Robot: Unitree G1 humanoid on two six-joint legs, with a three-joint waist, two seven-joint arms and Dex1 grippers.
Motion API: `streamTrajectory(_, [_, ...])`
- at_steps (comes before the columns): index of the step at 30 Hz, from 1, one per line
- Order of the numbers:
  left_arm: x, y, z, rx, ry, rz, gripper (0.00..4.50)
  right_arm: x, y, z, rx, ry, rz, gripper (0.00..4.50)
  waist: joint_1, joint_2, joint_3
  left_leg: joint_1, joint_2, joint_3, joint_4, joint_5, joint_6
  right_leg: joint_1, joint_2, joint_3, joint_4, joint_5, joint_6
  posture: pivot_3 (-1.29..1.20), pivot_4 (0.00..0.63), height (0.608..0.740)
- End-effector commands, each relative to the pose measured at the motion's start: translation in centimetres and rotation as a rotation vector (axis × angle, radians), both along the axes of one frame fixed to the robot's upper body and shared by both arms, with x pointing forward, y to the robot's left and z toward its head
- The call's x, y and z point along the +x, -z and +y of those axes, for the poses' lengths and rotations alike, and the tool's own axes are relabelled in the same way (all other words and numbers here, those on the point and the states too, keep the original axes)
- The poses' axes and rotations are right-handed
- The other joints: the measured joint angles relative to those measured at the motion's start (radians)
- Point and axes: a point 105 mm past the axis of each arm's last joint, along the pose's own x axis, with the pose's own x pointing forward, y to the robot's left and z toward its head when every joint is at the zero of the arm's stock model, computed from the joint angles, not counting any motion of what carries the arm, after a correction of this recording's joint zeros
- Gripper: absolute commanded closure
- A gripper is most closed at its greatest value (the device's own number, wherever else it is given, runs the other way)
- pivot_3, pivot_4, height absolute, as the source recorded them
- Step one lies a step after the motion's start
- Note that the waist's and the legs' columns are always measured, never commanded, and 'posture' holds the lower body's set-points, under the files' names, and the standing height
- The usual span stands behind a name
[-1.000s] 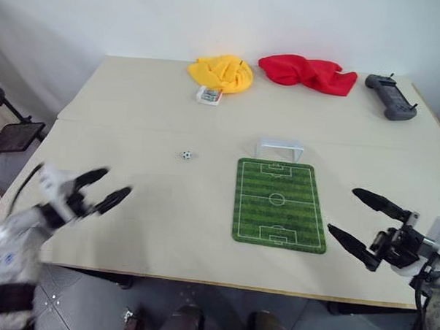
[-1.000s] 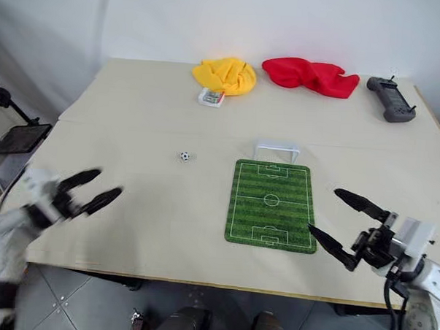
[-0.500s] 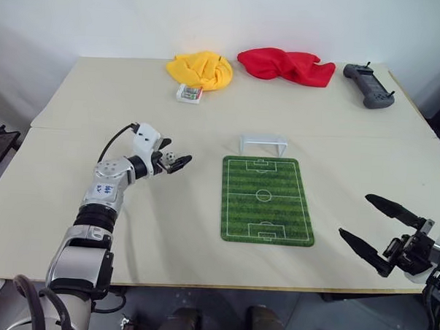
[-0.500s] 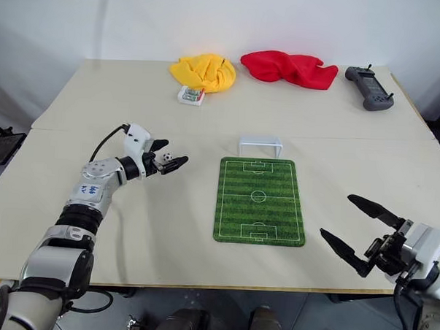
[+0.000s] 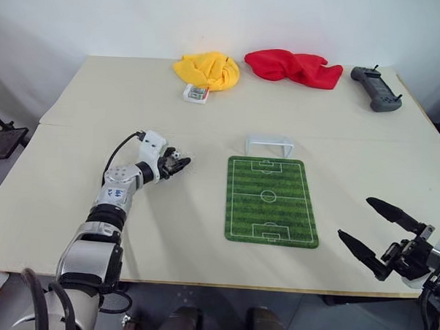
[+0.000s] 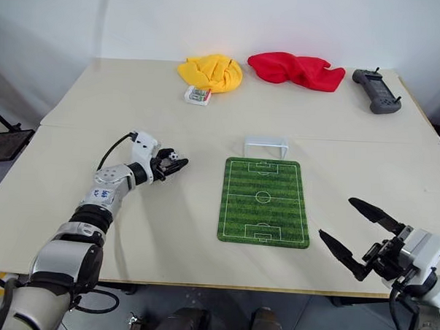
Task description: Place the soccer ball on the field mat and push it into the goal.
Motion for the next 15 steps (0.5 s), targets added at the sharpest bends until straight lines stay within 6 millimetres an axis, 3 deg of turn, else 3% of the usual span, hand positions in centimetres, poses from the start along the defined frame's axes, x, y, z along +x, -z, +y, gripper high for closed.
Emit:
streamTrajectory(1, [0.2, -0.1, 0.4, -0.001, -0.026, -0.010, 2.79, -0.3, -1.2, 0.0, -0.009, 0.011, -0.057, 0.00, 0.000, 0.000, 0.000, 0.000, 0.000, 0.000, 0.000, 0.000, 0.000, 0.000, 0.000, 0.000, 0.000, 0.000, 0.000, 0.00, 0.150, 0.740])
streamTrajectory(4, [0.0, -0.4, 0.7, -0.004, -0.019, -0.033, 3.65, -0.3, -1.1, 0.1, -0.006, 0.008, -0.054, 0.00, 0.000, 0.000, 0.000, 0.000, 0.000, 0.000, 0.000, 0.000, 0.000, 0.000, 0.000, 0.000, 0.001, 0.000, 0.000, 0.00, 0.150, 0.740])
streamTrajectory(8, [-0.5, -1.6, 1.0, -0.046, 0.018, -0.109, 3.65, -0.3, -1.0, 0.0, -0.008, 0.004, -0.045, 0.00, -0.001, 0.000, 0.000, 0.000, 0.000, 0.001, 0.000, 0.000, 0.000, -0.001, 0.000, 0.001, 0.001, 0.000, 0.000, 0.00, 0.150, 0.740])
streamTrajectory(10, [-1.6, -3.1, 0.0, -0.080, 0.147, -0.170, 3.65, -0.3, -1.0, -0.2, -0.013, 0.004, -0.045, 0.00, -0.001, 0.000, 0.000, 0.000, 0.000, 0.001, 0.000, 0.000, 0.000, -0.001, 0.000, 0.001, 0.001, 0.000, 0.000, 0.00, 0.150, 0.740])
streamTrajectory(13, [-4.6, -4.8, -3.6, -0.022, 0.457, -0.208, 3.65, -0.6, -1.4, -0.9, -0.045, -0.007, -0.037, 0.00, 0.001, 0.000, 0.000, -0.001, 0.000, 0.001, 0.000, 0.000, 0.000, -0.001, 0.000, 0.001, 0.001, 0.000, 0.000, 0.00, 0.150, 0.740])
streamTrajectory(15, [-7.1, -5.1, -7.0, 0.043, 0.683, -0.183, 3.65, -1.7, -0.9, -1.3, -0.117, -0.072, 0.025, 0.00, 0.006, 0.000, 0.000, -0.001, 0.000, 0.000, 0.001, 0.000, 0.001, 0.000, -0.001, 0.001, 0.000, 0.001, 0.001, 0.00, 0.150, 0.740])
